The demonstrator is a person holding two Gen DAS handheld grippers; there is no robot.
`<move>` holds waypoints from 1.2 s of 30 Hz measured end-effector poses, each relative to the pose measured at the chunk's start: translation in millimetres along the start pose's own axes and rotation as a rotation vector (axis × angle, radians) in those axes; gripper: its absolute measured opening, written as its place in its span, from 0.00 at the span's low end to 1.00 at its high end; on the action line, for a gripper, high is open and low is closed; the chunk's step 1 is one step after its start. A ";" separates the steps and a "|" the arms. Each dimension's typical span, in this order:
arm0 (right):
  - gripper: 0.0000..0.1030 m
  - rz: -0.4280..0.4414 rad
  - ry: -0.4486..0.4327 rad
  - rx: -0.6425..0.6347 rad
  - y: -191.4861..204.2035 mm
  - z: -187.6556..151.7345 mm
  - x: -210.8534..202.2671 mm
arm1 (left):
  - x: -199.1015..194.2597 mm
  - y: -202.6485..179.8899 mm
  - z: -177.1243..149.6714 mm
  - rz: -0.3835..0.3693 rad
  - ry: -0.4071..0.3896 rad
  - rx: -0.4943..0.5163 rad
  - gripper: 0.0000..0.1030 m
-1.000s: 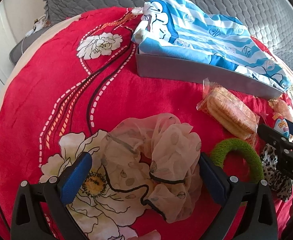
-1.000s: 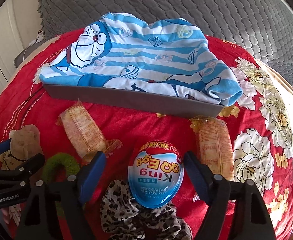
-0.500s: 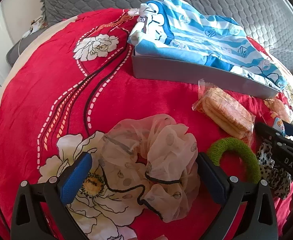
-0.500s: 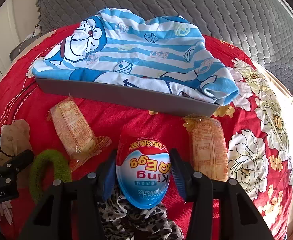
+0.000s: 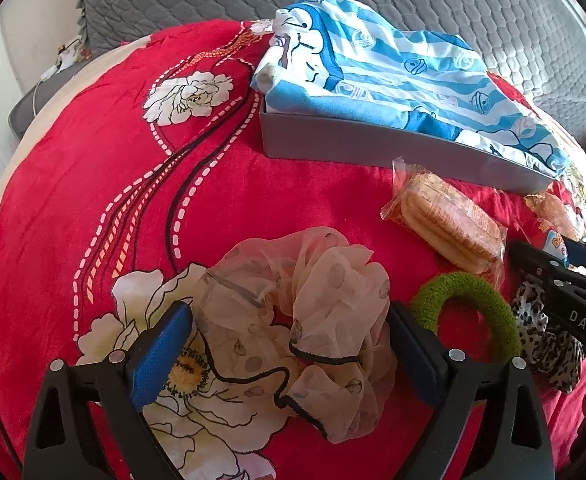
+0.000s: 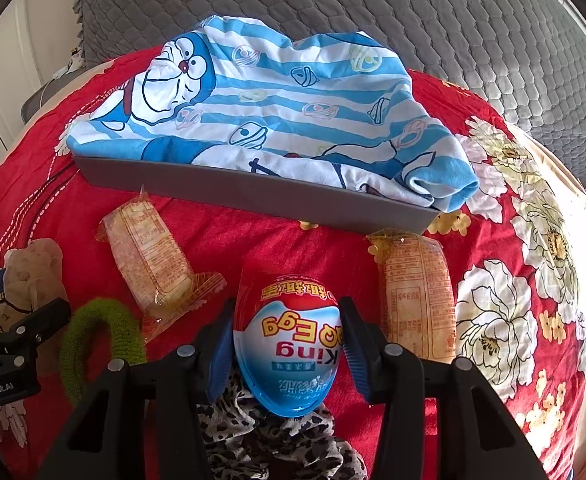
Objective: Organize objects
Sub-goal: 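Close the left gripper on the beige mesh scrunchie while the right gripper closes on the blue egg, then lift the scrunchie with the left gripper while the right gripper lifts the blue egg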
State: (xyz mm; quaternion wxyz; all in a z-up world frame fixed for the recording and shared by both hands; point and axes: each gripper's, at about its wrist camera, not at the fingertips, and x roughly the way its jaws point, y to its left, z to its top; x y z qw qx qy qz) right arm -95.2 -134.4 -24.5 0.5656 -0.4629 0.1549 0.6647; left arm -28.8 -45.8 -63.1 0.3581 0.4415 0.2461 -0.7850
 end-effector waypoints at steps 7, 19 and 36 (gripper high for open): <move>0.47 0.004 -0.004 -0.011 2.0 0.1 -0.2 | -1.1 -2.9 -0.9 0.017 -0.005 0.014 0.59; 0.47 0.021 -0.014 -0.018 1.7 0.1 -3.3 | -9.0 -10.0 -1.0 0.020 -0.032 0.008 0.31; 0.47 0.027 -0.025 -0.029 0.2 0.6 -6.9 | -12.6 -14.1 -0.8 0.041 -0.037 -0.013 0.19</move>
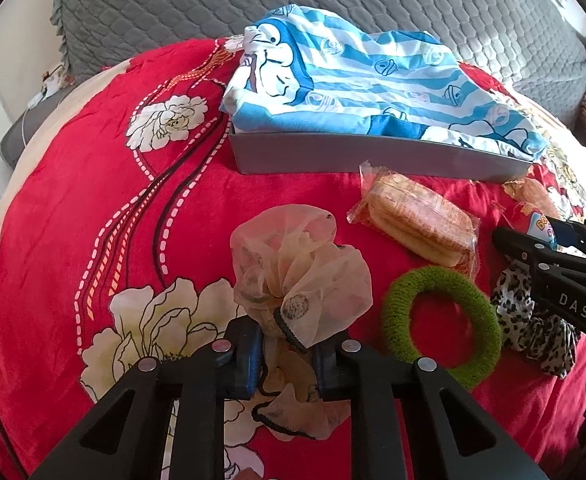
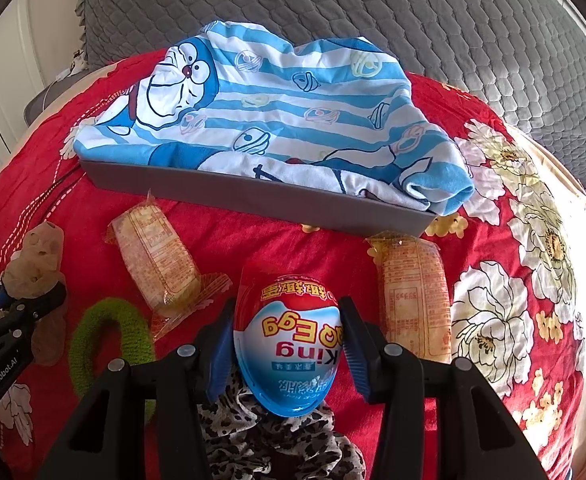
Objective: Organize objects
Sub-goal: 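Lift the scrunchie with the left gripper while the right gripper lifts the blue egg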
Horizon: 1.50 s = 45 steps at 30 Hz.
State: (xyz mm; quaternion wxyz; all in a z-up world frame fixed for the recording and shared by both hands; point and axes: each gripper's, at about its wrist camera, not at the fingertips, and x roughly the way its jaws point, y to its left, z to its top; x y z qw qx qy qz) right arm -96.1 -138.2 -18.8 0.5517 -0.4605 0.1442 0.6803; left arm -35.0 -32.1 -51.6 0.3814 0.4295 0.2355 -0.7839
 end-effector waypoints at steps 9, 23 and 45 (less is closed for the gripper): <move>0.47 0.006 -0.005 -0.002 -0.2 0.4 -2.2 | -3.3 -2.4 0.8 0.010 -0.004 -0.022 0.16; 0.47 0.022 -0.046 -0.016 -1.0 3.5 -17.4 | -19.9 -5.1 11.7 0.034 -0.037 -0.073 0.16; 0.47 0.078 -0.131 -0.026 -4.4 9.6 -45.3 | -45.3 -18.9 26.5 0.096 -0.089 -0.142 0.15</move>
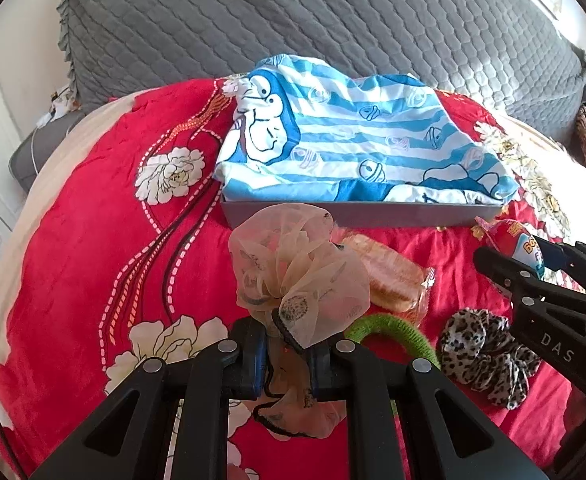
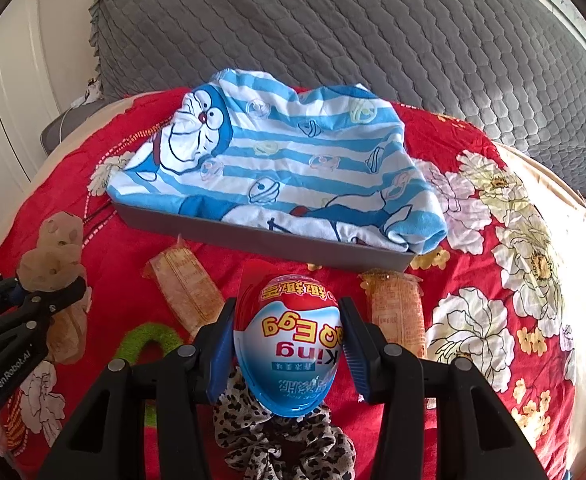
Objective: Organize objects
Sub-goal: 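Lift the scrunchie with the left gripper while the right gripper lifts the blue egg, then carry the scrunchie in the left gripper while the right gripper carries the egg over the striped shirt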
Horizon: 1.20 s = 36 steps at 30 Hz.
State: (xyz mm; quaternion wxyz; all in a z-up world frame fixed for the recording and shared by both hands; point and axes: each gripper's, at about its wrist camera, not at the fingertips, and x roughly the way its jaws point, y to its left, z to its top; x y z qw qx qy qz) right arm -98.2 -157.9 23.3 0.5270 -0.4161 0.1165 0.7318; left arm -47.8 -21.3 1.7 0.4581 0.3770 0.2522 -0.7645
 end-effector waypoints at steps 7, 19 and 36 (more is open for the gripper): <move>0.47 0.017 -0.038 0.002 -0.7 5.5 -11.8 | -8.3 -6.6 5.4 0.019 -0.018 -0.029 0.15; 0.47 0.037 -0.103 -0.006 -3.8 13.1 -32.6 | -26.3 -16.5 19.8 0.035 -0.056 -0.073 0.15; 0.47 0.060 -0.159 -0.021 -4.0 23.3 -41.2 | -29.1 -25.5 44.5 0.084 -0.104 -0.146 0.15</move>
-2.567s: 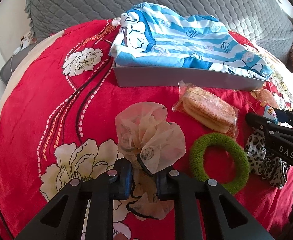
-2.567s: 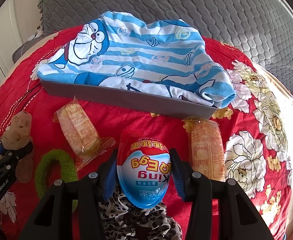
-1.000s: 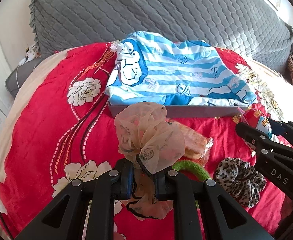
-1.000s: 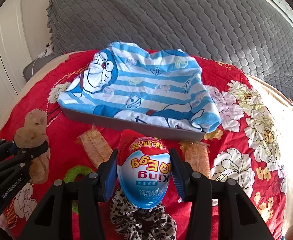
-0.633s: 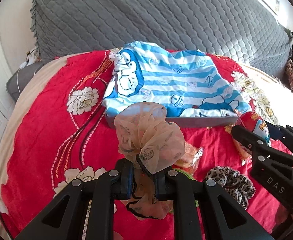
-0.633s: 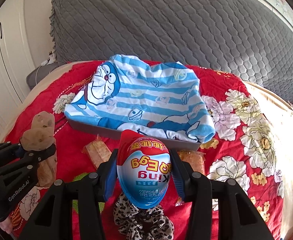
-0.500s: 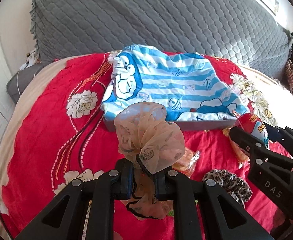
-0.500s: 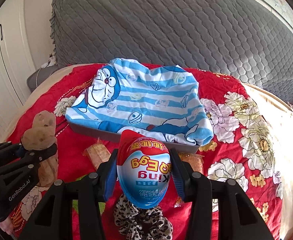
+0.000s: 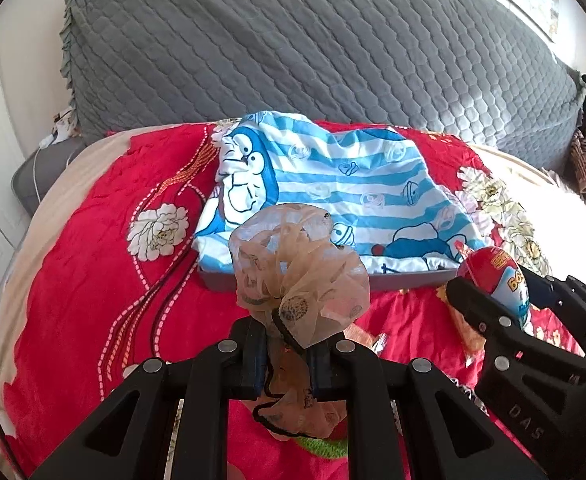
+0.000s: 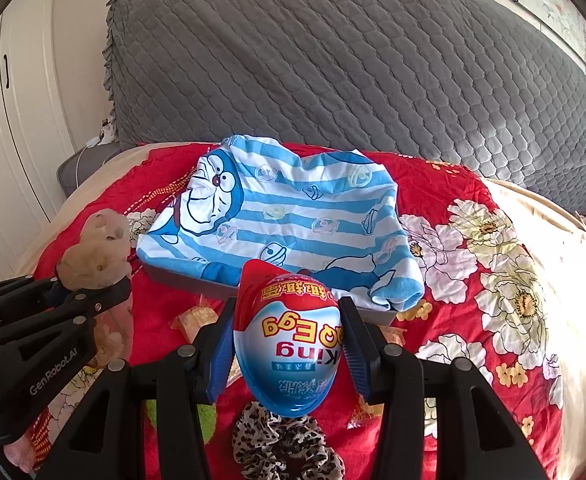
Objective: Organize objects
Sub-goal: 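Carry the scrunchie in the left gripper while the right gripper carries the egg over the striped shirt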
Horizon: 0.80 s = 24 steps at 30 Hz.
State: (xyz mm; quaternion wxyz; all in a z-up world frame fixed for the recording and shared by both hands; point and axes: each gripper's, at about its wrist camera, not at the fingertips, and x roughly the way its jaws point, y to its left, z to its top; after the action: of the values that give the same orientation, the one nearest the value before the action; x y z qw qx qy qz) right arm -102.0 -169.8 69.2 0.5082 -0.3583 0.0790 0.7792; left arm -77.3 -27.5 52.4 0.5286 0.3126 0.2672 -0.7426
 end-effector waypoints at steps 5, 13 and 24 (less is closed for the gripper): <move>0.47 0.006 -0.005 0.000 -1.8 3.2 4.6 | 6.9 -2.3 4.8 0.010 -0.001 -0.010 0.15; 0.47 -0.006 -0.013 0.010 -9.4 13.4 15.4 | 22.8 -4.3 14.0 0.028 0.011 -0.033 0.15; 0.47 -0.003 -0.040 0.004 -20.1 27.4 29.2 | 42.8 -14.5 23.2 0.065 0.015 -0.055 0.15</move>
State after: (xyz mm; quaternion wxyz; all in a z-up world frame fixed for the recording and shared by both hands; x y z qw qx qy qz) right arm -104.7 -125.5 75.4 0.5117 -0.3418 0.0701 0.7851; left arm -105.8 -66.5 36.8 0.5588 0.3121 0.2814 -0.7149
